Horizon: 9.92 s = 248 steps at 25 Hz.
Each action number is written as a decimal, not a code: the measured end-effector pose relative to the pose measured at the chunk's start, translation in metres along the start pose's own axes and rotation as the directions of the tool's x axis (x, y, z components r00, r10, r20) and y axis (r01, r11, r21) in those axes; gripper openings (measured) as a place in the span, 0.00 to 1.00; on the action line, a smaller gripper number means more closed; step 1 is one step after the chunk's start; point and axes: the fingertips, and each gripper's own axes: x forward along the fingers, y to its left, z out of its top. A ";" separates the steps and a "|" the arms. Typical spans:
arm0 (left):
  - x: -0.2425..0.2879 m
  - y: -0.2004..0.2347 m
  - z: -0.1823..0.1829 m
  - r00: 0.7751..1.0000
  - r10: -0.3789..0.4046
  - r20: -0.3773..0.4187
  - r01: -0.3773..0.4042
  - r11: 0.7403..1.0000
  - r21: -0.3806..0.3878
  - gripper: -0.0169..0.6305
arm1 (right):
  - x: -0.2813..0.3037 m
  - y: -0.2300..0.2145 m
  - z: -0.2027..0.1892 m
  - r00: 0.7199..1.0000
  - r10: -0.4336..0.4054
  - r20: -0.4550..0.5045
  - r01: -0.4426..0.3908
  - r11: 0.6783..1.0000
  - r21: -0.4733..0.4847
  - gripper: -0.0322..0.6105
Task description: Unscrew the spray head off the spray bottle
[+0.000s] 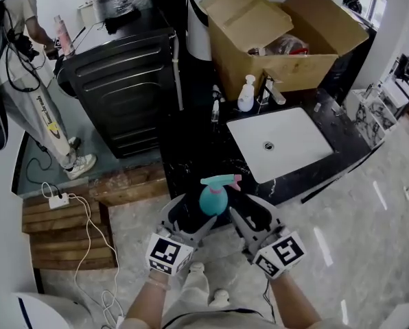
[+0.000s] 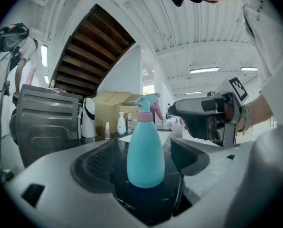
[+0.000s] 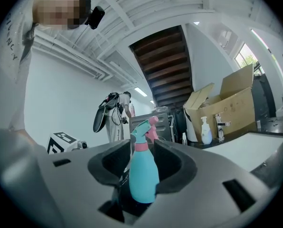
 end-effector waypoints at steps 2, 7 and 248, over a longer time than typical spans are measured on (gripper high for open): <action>0.014 -0.002 0.002 0.999 -0.046 -0.014 0.047 0.997 0.056 0.61 | 0.005 -0.002 0.001 1.000 -0.014 0.004 0.014 1.000 0.000 0.28; 0.039 -0.001 0.003 0.994 -0.112 -0.019 0.113 0.990 0.089 0.61 | 0.014 -0.007 -0.002 1.000 -0.028 0.001 0.028 0.999 0.014 0.29; 0.052 -0.010 -0.022 0.987 -0.104 -0.122 0.096 0.993 -0.067 0.57 | 0.073 0.001 0.002 0.996 0.058 -0.069 -0.062 0.997 -0.051 0.29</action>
